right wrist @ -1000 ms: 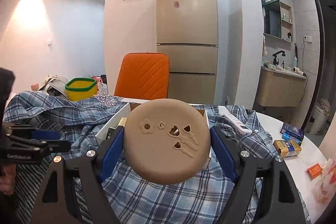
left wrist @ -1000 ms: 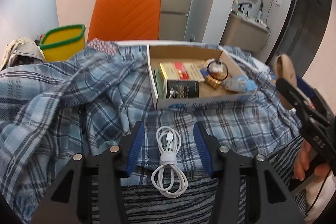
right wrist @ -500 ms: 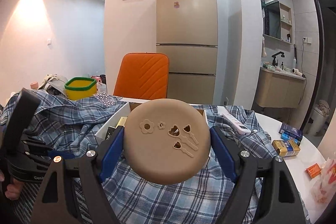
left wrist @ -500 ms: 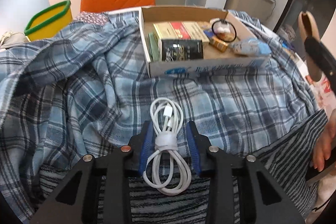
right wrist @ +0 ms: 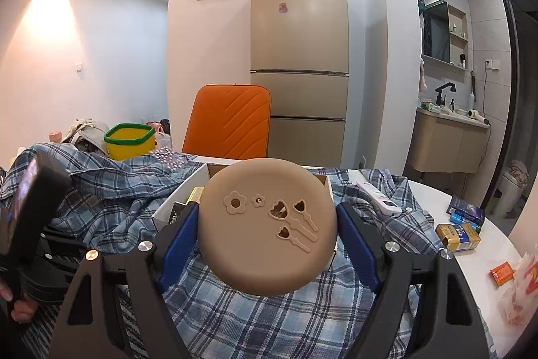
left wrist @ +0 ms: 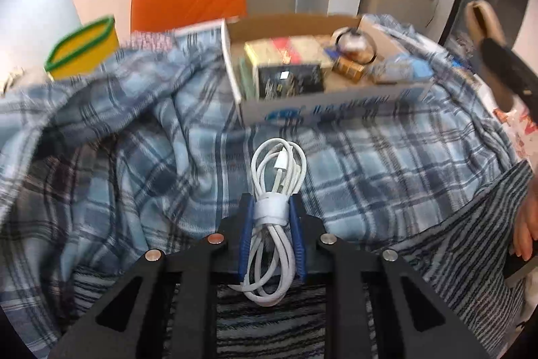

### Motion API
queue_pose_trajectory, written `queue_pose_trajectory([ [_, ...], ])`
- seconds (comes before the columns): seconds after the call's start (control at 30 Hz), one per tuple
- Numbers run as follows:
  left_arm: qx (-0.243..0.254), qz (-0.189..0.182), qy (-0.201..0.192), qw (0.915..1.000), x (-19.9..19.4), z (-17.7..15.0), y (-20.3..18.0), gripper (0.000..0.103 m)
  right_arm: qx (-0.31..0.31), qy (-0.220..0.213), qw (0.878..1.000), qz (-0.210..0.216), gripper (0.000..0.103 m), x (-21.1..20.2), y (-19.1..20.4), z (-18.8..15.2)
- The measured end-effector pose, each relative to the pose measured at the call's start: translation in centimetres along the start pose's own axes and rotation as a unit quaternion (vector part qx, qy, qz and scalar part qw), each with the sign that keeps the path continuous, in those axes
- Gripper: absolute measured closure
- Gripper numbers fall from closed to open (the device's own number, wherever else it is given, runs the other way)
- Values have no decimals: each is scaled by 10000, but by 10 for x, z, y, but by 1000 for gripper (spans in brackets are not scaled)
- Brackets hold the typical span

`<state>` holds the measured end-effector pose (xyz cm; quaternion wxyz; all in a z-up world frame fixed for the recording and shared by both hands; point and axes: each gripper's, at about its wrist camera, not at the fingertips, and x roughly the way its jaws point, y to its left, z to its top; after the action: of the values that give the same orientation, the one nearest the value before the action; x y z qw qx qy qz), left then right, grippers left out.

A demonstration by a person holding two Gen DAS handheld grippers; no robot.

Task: Organize soft objects
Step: 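Lower the white cable into the box and open the left gripper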

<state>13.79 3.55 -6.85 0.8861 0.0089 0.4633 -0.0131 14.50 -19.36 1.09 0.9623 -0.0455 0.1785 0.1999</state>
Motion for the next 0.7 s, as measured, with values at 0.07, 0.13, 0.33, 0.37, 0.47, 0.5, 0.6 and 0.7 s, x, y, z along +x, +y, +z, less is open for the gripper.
queue_pose_trajectory([
  [0.07,59,12,-225,9997,-9,0,-2,83,4,-8,10000,-4,21,0,0,0],
  [0.13,161,42,-570,9982,-24,-1,-6,83,12,-19,10000,-8,21,0,0,0],
  [0.33,538,-142,-1731,9833,-67,1,-25,83,82,-113,9999,-35,21,-4,-2,0],
  [0.37,564,-129,-1926,9796,-73,2,-27,83,107,-142,9998,-48,21,-5,-3,1],
  [0.47,517,-188,-2471,9674,-88,6,-32,83,181,-259,9995,-89,21,-11,-8,4],
  [0.5,475,-203,-2641,9631,-92,8,-32,83,219,-333,9991,-143,21,-13,-10,6],
  [0.6,388,-158,-3204,9464,-105,16,-36,83,253,-418,9984,-269,21,-15,-13,10],
  [0.7,308,-178,-3606,9320,-111,29,-39,83,190,-413,9984,-328,21,-15,-14,18],
])
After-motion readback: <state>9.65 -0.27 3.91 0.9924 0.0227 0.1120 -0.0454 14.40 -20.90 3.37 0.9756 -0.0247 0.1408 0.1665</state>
